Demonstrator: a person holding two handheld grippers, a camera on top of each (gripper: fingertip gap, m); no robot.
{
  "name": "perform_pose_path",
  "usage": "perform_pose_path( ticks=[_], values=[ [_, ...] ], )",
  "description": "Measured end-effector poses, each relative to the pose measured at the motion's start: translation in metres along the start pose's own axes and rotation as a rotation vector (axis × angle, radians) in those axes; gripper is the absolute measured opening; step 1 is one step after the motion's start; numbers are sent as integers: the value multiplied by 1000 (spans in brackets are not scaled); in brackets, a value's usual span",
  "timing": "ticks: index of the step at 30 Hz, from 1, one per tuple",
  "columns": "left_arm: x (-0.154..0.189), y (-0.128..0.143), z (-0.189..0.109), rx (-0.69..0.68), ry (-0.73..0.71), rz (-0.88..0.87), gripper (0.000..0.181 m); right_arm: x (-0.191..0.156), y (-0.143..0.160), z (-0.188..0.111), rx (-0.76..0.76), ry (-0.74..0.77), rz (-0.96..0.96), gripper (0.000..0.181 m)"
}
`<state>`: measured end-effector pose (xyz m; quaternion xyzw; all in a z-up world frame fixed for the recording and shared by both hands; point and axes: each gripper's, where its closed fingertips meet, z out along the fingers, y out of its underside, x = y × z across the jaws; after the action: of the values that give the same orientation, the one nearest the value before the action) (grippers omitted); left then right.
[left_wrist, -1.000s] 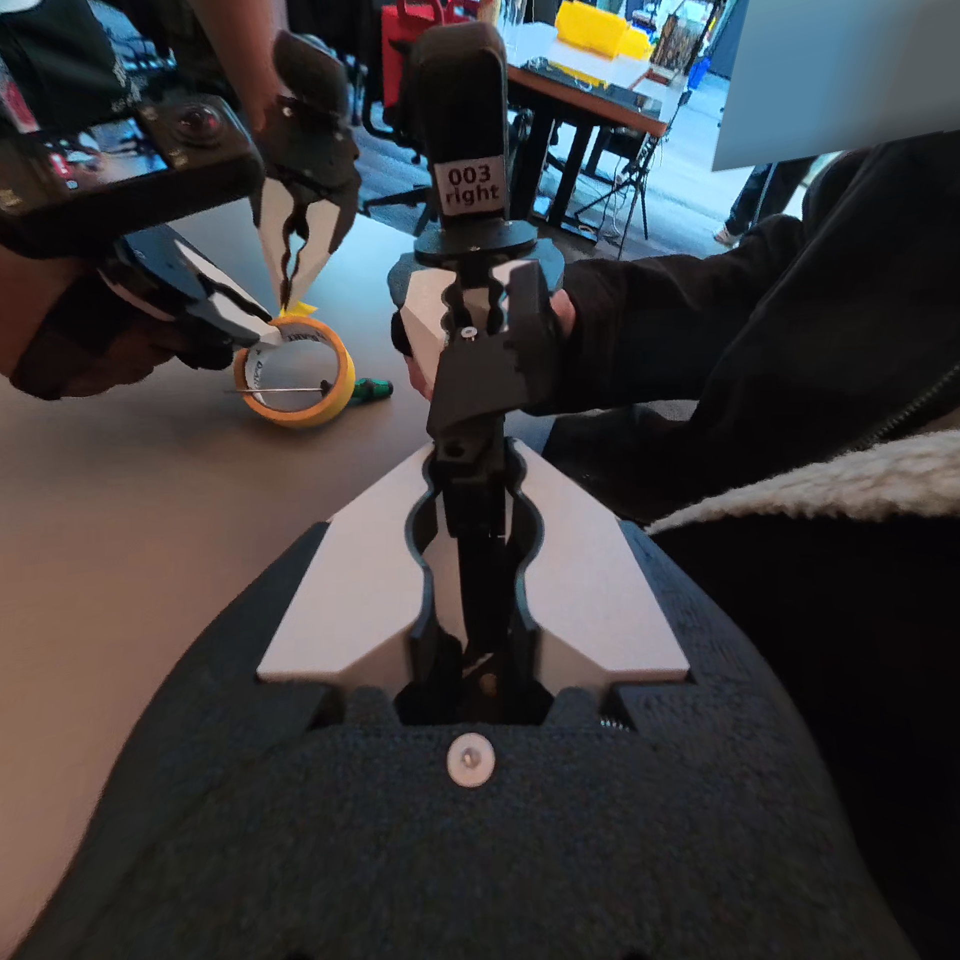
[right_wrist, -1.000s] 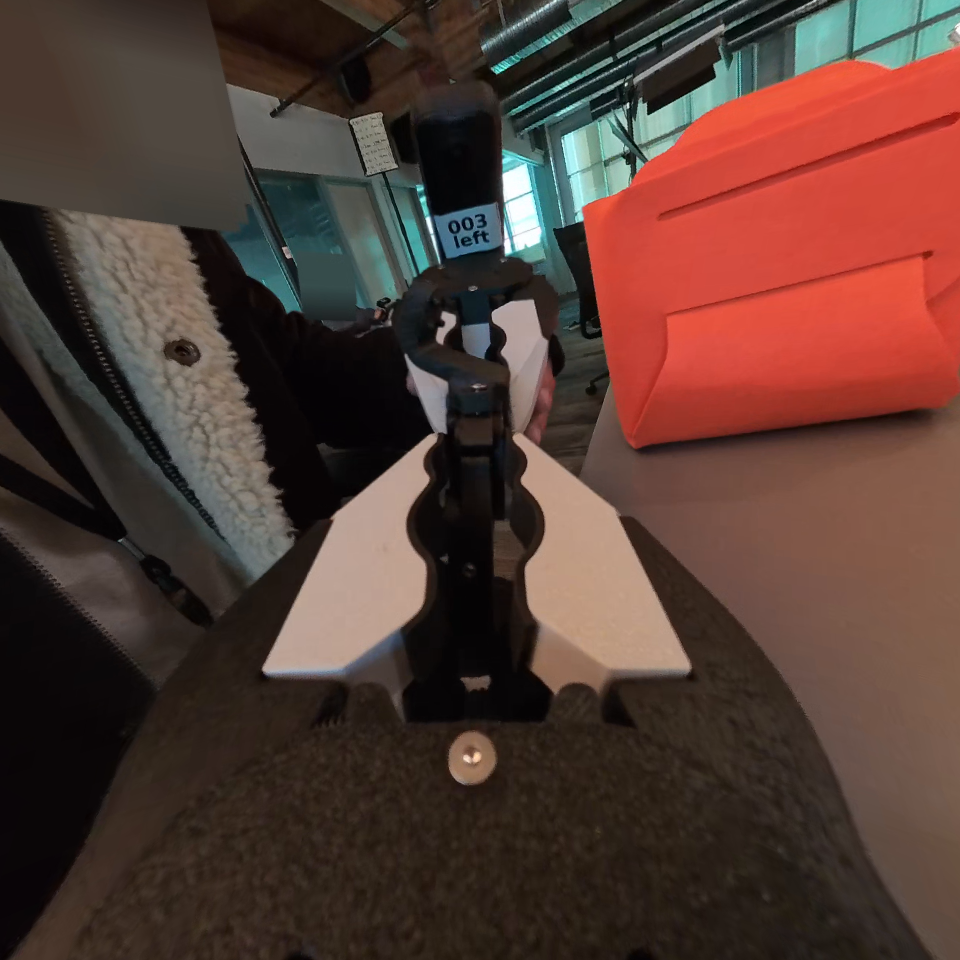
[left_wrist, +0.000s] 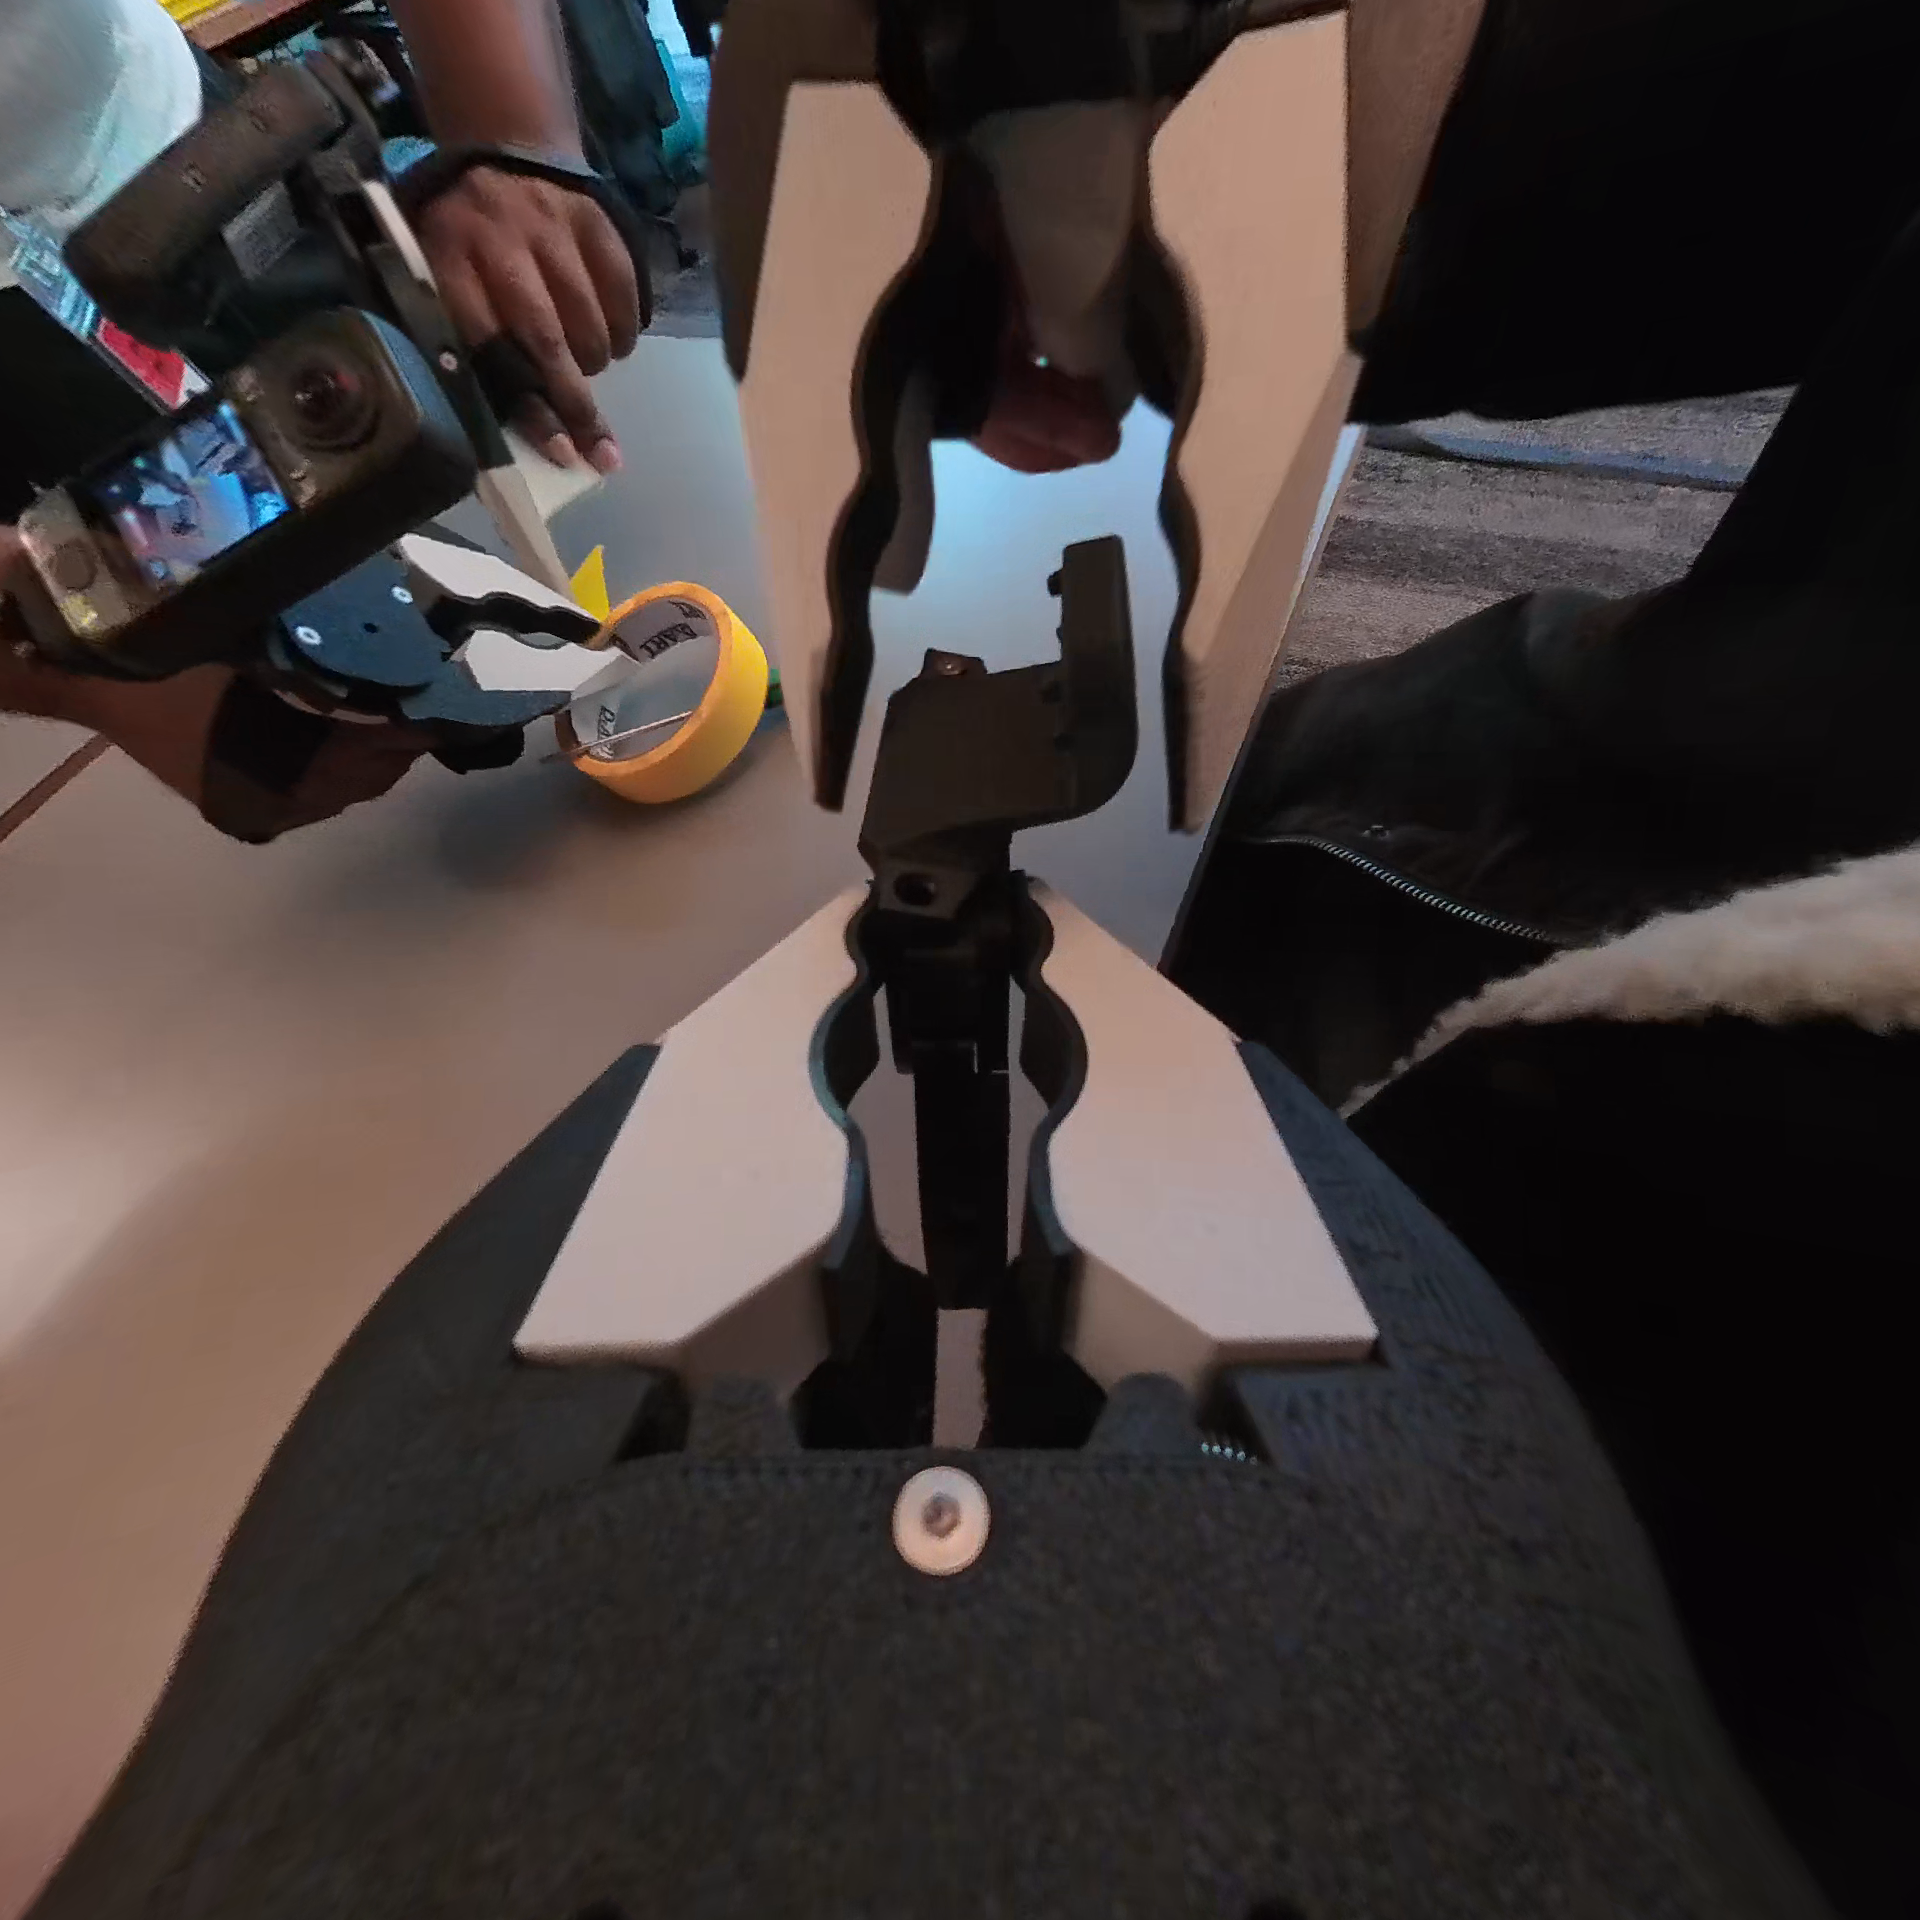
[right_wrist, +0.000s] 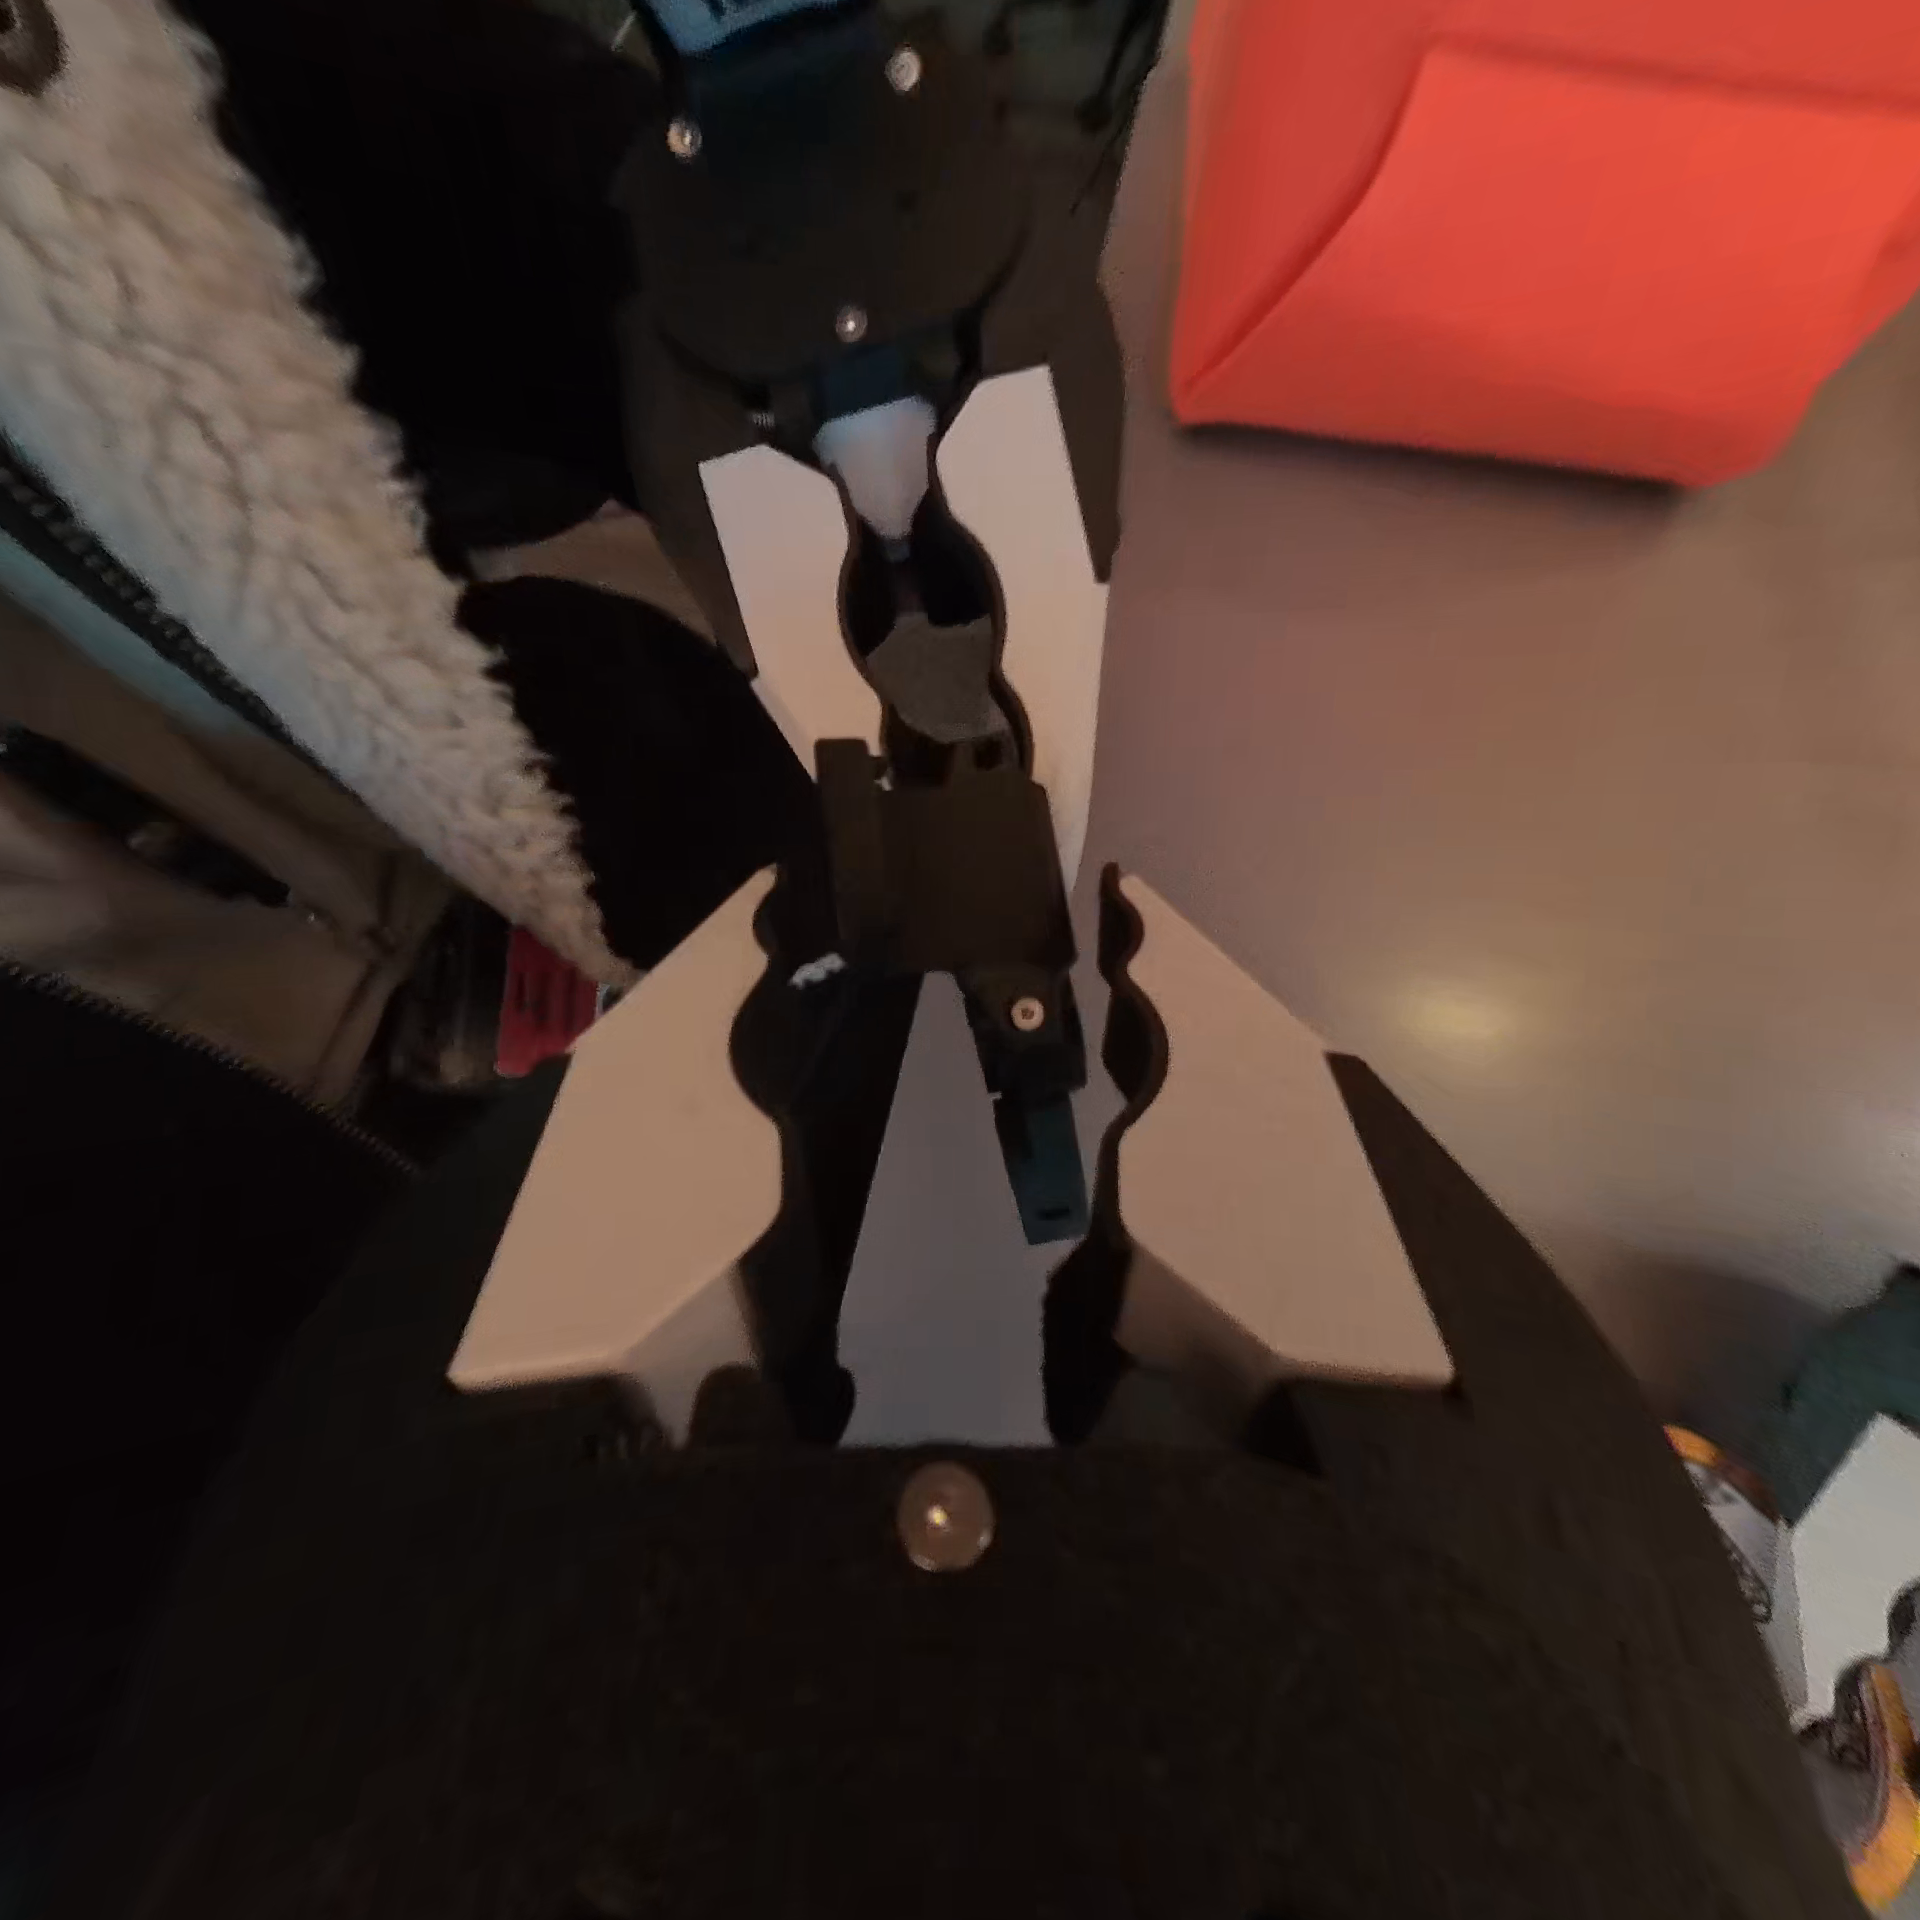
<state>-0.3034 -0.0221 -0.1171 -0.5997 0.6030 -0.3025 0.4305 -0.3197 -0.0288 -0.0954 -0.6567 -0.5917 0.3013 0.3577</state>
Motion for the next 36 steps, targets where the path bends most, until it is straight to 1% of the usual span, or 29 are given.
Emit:
perform_pose_path(
  ticks=[3,7,11,12,14,16,18,19,23,25,27,30,32,34,36],
  values=[
    [2,-1,-1,3,12,3,22,-4,-3,7,-6,-49,-42,47],
    [5,-1,-2,17,46,-22,22,-9,-5,7,3,-99,-60,46],
    [4,1,-1,15,49,-31,22,-9,-3,8,-31,-121,-97,46],
    [3,1,-1,15,46,-30,22,-8,-4,7,-37,-116,-112,46],
    [3,1,-1,16,47,-39,22,-6,-13,4,1,-84,-124,59],
    [2,2,-1,19,47,-48,22,-6,-16,-1,15,-59,-142,58],
    [1,3,-1,15,49,-52,22,-7,-12,-2,-8,-39,-179,49],
    [2,2,-1,18,53,-56,22,-8,-11,0,-17,-34,-199,45],
    [5,0,0,28,74,-72,22,-8,-6,8,-50,-32,-189,42],
    [4,-1,-1,32,67,-74,22,-8,-6,9,-58,-42,-169,44],
    [3,-1,-2,39,73,-91,22,-5,-10,7,-36,-18,-167,50],
    [1,-1,-2,53,82,-124,22,1,-21,-8,29,44,-143,52],
    [0,-1,-2,62,92,-146,22,1,-21,-20,54,81,-119,52],
    [-1,-1,-2,75,107,-184,22,-3,-13,-38,76,121,-60,52],
    [-4,0,-3,86,111,-227,22,0,14,-68,76,213,42,51]
  ],
)
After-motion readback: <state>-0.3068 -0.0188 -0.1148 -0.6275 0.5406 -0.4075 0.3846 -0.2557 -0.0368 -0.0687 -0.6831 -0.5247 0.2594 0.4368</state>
